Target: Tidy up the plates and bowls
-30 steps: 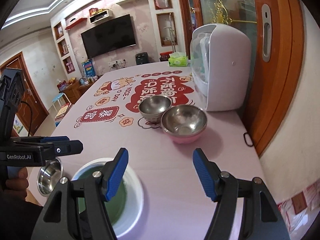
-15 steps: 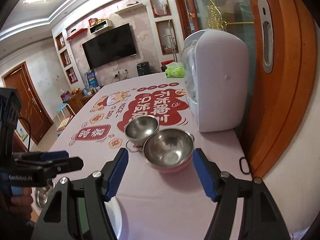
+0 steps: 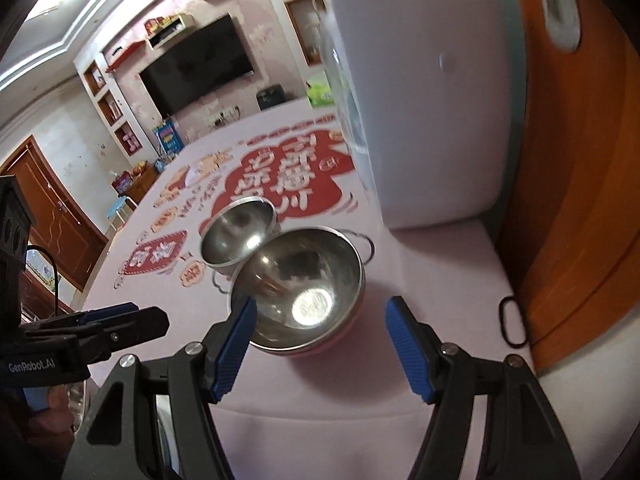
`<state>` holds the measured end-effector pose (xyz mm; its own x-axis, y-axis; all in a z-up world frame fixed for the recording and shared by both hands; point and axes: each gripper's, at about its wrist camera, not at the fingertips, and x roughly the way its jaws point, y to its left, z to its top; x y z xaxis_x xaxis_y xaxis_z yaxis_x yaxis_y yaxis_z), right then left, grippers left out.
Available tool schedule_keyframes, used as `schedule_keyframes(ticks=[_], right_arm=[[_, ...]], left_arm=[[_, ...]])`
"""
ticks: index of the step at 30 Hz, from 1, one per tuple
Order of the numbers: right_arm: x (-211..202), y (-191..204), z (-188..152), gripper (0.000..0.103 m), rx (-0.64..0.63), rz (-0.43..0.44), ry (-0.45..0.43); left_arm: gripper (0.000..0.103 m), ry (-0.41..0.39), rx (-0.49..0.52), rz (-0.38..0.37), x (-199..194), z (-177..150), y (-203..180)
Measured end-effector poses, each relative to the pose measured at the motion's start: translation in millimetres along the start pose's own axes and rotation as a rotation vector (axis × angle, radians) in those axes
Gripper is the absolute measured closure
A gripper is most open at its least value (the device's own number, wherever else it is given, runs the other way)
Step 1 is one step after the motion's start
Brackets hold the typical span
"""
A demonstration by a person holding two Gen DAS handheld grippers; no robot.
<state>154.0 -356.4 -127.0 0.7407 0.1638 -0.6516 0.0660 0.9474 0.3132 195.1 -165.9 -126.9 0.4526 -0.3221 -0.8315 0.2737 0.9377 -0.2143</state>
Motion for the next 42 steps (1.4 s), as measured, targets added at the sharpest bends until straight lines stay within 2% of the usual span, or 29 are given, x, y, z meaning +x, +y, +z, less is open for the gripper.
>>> schedule_keyframes(ticks=[11, 17, 21, 25, 27, 30, 34, 39, 42], right_arm=[[48, -20, -7, 0.038, 0.05, 0.045, 0.124], [62, -27, -9, 0.041, 0.065, 0.056, 0.168], [67, -28, -10, 0.041, 0.073, 0.058, 0.177], [70, -31, -11, 0.053, 0.088, 0.058, 0.194], [71, -31, -11, 0.055, 0.092, 0.064, 0.202], [69, -32, -12, 0.06, 0.087, 0.07, 0.202], [69, -32, -12, 0.069, 0.083, 0.081, 0.209], [70, -33, -13, 0.073, 0.094, 0.08, 0.218], [69, -31, -14, 0.08, 0.097, 0.083, 0.224]], left_arm=[[0.029, 0.079, -0.013, 0.041, 62, 9, -14], [0.043, 0.123, -0.027, 0.042, 84, 9, -13], [0.046, 0.145, -0.027, 0.032, 92, 9, -14], [0.058, 0.176, -0.037, 0.01, 99, 7, -13], [0.067, 0.184, -0.038, -0.005, 101, 5, -13], [0.072, 0.185, -0.035, -0.012, 101, 3, -17], [0.075, 0.198, -0.031, -0.011, 102, 0, -21], [0.079, 0.197, -0.022, -0.01, 100, -1, -23], [0.082, 0.191, -0.009, -0.013, 95, -3, -27]])
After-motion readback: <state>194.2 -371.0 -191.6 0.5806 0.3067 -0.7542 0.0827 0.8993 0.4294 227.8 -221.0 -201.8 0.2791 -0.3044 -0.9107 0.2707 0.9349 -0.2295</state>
